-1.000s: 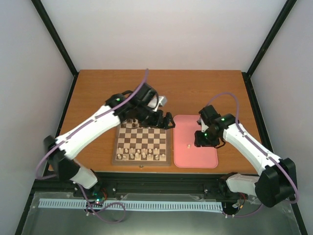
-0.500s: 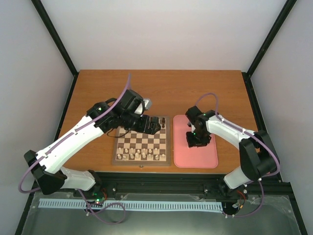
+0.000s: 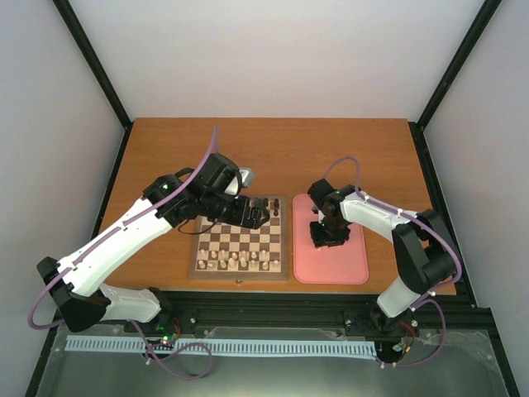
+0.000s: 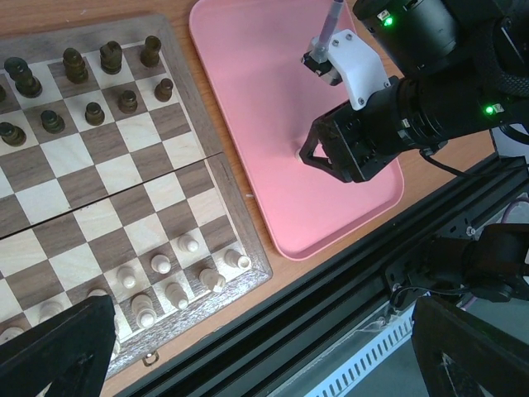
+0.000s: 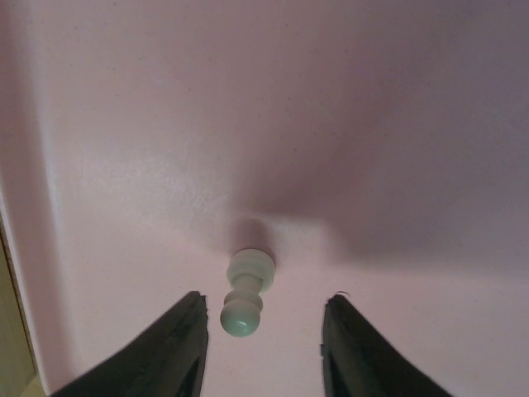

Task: Set up the chess pieces on the board
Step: Pick up the chess piece from the storage box.

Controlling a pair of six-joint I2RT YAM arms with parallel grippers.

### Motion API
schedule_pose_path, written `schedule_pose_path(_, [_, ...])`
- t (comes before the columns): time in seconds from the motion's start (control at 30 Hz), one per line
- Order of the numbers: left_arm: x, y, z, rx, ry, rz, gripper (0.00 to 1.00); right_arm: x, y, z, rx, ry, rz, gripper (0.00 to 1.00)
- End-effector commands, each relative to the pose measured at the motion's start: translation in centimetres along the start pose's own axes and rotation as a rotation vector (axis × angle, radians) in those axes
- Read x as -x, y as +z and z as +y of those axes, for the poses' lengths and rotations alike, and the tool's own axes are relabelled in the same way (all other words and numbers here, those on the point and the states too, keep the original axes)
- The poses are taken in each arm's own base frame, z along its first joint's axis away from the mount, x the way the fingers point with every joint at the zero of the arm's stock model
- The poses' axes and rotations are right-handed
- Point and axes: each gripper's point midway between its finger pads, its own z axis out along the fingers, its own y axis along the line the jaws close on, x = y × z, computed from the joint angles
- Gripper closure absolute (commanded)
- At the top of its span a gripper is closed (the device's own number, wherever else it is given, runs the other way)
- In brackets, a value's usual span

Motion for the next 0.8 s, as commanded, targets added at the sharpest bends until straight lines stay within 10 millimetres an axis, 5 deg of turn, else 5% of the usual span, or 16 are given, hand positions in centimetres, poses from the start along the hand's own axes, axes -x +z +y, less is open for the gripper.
schedule_pose_path(0.0, [-0.1, -0.3, -0.2, -0.004, 0.008, -0.005, 0.00, 1.1, -0.2, 0.4, -0.006, -0.006, -0.032, 0.64])
schedule_pose_path(0.77, [-0.4, -0.2, 0.1, -0.002, 0.003, -0.001, 0.00, 1.0, 0.8, 0.7, -0.001, -0.026, 0.006, 0.80])
